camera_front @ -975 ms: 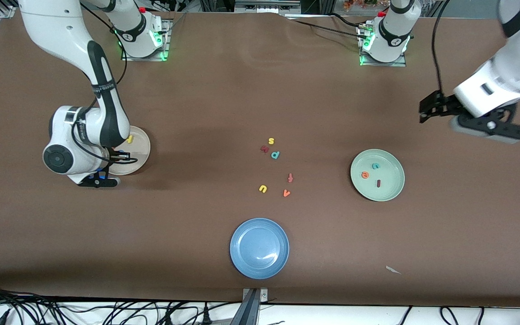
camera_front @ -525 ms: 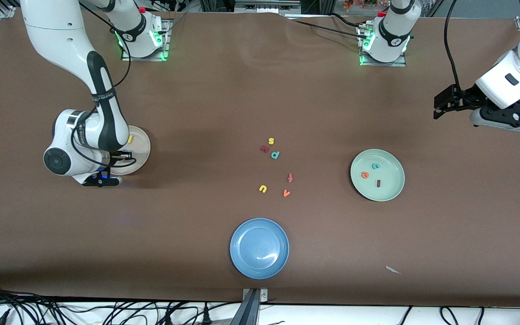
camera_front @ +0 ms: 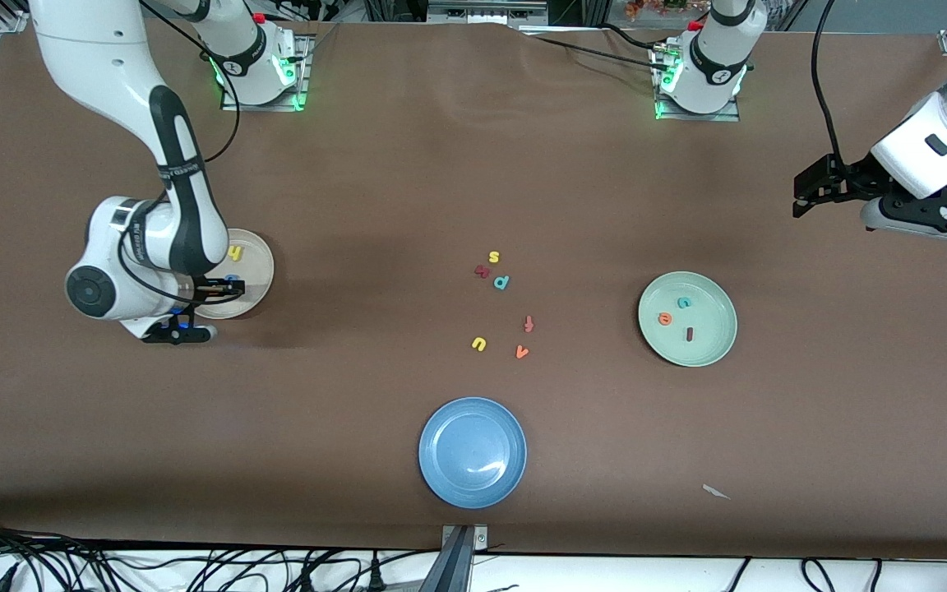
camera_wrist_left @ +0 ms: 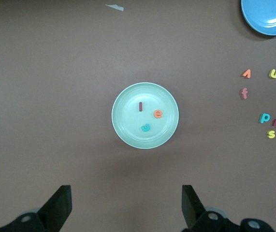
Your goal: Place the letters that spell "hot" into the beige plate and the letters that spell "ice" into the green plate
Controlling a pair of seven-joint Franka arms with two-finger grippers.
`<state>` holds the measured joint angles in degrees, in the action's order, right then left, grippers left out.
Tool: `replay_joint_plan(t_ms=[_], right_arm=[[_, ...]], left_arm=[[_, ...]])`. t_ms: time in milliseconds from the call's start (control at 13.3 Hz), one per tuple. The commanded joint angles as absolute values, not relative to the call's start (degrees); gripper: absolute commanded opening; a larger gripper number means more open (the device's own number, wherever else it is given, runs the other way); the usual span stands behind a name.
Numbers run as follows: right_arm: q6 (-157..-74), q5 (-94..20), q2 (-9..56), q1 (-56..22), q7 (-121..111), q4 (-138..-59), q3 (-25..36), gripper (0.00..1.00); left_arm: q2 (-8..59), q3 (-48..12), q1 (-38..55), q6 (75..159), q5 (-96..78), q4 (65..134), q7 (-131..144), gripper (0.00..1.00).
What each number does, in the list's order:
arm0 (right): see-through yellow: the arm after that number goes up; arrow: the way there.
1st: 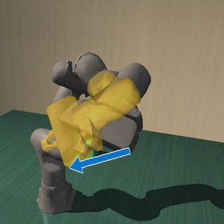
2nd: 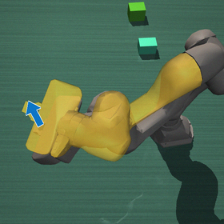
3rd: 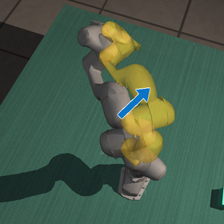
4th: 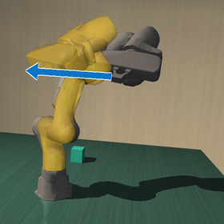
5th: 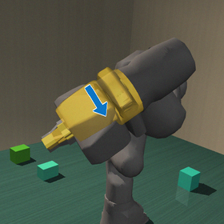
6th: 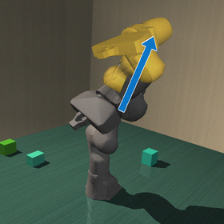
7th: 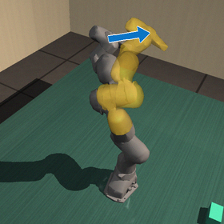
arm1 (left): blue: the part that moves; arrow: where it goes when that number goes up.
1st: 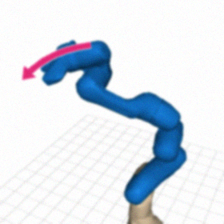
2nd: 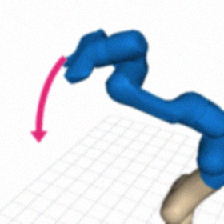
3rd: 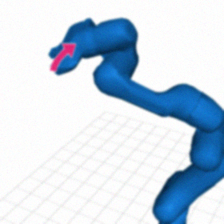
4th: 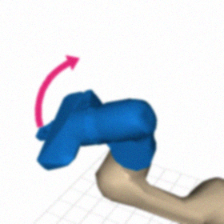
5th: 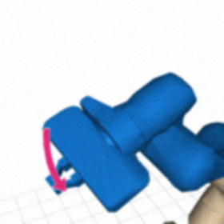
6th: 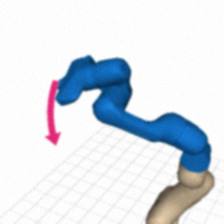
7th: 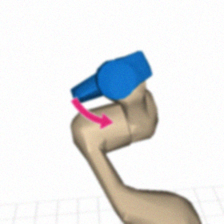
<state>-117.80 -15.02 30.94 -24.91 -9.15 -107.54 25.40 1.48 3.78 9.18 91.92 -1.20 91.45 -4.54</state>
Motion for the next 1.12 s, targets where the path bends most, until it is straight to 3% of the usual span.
replay_joint_plan(t_ms=[0,150,600,1050], right_arm=[[-116.37,-15.91,24.45,-24.7,-8.96,-107.93,26.8,0.98],[-112.35,-15.12,21.72,-24.7,-8.79,-105.66,28.03,0.98],[-87.92,-10.55,21.53,-24.87,-3.53,-85.98,31.38,0.99],[-82.44,-10.46,18.82,-24.79,2.63,-80.77,31.38,0.99]], left_arm=[[0.35,2.29,8.26,91.23,-0.35,91.49,-4.13,1.0],[-0.09,1.93,7.56,91.14,-0.26,91.76,-4.22,1.0],[-0.79,0.79,7.47,90.88,2.99,92.46,-4.04,1.0],[-1.05,0.88,7.12,90.09,2.9,92.55,-4.48,1.0]])
